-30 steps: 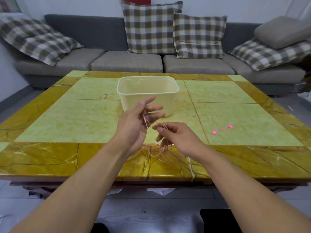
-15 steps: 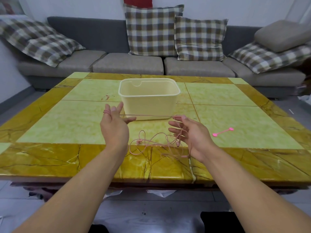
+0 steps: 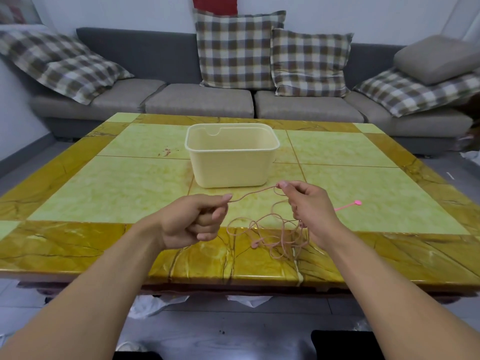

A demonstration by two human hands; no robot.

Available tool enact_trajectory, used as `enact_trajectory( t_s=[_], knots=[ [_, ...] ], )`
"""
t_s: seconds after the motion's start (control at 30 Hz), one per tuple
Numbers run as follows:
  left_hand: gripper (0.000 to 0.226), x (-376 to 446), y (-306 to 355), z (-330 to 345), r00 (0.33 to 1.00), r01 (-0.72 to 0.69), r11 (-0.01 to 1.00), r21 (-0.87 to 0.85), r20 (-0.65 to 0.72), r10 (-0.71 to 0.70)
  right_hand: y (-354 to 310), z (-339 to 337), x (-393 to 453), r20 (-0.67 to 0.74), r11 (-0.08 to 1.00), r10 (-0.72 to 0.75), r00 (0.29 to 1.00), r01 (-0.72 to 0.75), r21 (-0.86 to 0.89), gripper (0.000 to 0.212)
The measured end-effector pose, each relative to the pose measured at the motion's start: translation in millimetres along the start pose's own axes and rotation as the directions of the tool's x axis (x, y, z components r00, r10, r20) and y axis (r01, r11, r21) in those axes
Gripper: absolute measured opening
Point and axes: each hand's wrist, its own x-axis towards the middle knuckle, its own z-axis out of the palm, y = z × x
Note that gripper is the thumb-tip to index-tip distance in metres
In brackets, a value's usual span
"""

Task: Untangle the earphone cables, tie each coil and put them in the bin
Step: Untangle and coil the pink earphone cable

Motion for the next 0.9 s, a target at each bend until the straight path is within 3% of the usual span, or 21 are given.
enact_trajectory(
  t_s=[0.07, 0.17, 0.23, 0.33, 0.4, 0.47, 0.53, 0.57, 0.63, 0.7, 0.73, 0.8, 0.83, 0.9],
  knots=[
    [0.037, 0.8, 3.1, 8.6, 0.999, -0.038, 0.990, -0.134, -0.009, 0.037, 1.8, 3.4, 0.8, -0.012, 1.000, -0.008, 1.000, 0.007, -0.028, 0.015],
    [0.035, 6.5, 2.0, 16.1, 0.968, -0.115, 0.985, -0.132, -0.237, 0.081, 1.0, 7.9, 1.9, -0.036, 0.999, -0.005, 0.999, 0.004, -0.033, 0.012],
    [0.038, 13.8, -3.2, 13.2, 0.885, -0.147, 0.981, -0.123, -0.460, 0.075, -1.2, 8.1, 1.1, -0.008, 1.000, 0.021, 1.000, -0.021, 0.017, 0.012],
    [0.029, 17.1, -6.4, -1.9, 0.727, -0.253, 0.924, -0.285, -0.687, -0.013, -5.0, 9.1, -2.6, 0.022, 0.999, 0.039, 0.999, -0.040, 0.036, 0.016],
    [0.021, 14.4, -4.5, -16.0, 0.706, -0.383, 0.792, -0.475, -0.703, -0.080, -4.2, 9.0, -2.3, 0.009, 0.998, 0.053, 0.999, -0.053, 0.045, 0.017],
    [0.021, 9.6, 0.0, -26.3, 0.730, -0.511, 0.582, -0.632, -0.677, -0.095, -0.8, 6.6, -0.4, 0.027, 0.994, 0.102, 0.994, -0.102, -0.027, 0.016],
    [0.021, 7.0, 5.0, -31.0, 0.729, -0.609, 0.412, -0.678, -0.683, -0.047, 2.7, 5.6, -2.9, 0.135, 0.942, 0.177, 0.975, -0.129, -0.309, 0.014],
    [0.025, 7.0, 7.6, -29.9, 0.716, -0.644, 0.375, -0.667, -0.698, -0.012, 4.1, 6.3, -5.8, 0.207, 0.889, 0.219, 0.953, -0.108, -0.446, 0.014],
    [0.032, 11.6, 8.3, -28.5, 0.651, -0.702, 0.411, -0.581, -0.758, 0.042, 3.7, 10.9, -13.0, 0.364, 0.836, 0.269, 0.892, -0.028, -0.548, 0.014],
    [0.045, 17.5, 3.9, -25.5, 0.555, -0.716, 0.553, -0.426, -0.828, 0.079, -2.9, 16.0, -19.3, 0.515, 0.874, 0.214, 0.830, 0.073, -0.480, 0.014],
    [0.049, 19.3, 1.0, -20.9, 0.509, -0.681, 0.664, -0.309, -0.851, 0.126, -7.6, 17.8, -22.0, 0.569, 0.899, 0.157, 0.807, 0.122, -0.421, 0.014],
    [0.049, 21.4, -6.2, -9.0, 0.446, -0.467, 0.878, 0.106, -0.829, 0.337, -15.9, 22.2, -26.6, 0.612, 0.940, 0.012, 0.791, 0.199, -0.277, 0.015],
    [0.046, 21.9, -10.7, -3.5, 0.461, -0.321, 0.884, 0.340, -0.759, 0.460, -19.2, 24.0, -28.3, 0.597, 0.954, -0.060, 0.800, 0.222, -0.201, 0.015],
    [0.030, 22.4, -18.1, 4.5, 0.603, -0.111, 0.773, 0.624, -0.576, 0.551, -23.3, 25.9, -29.2, 0.504, 0.970, -0.176, 0.846, 0.237, -0.058, 0.017]
  ],
)
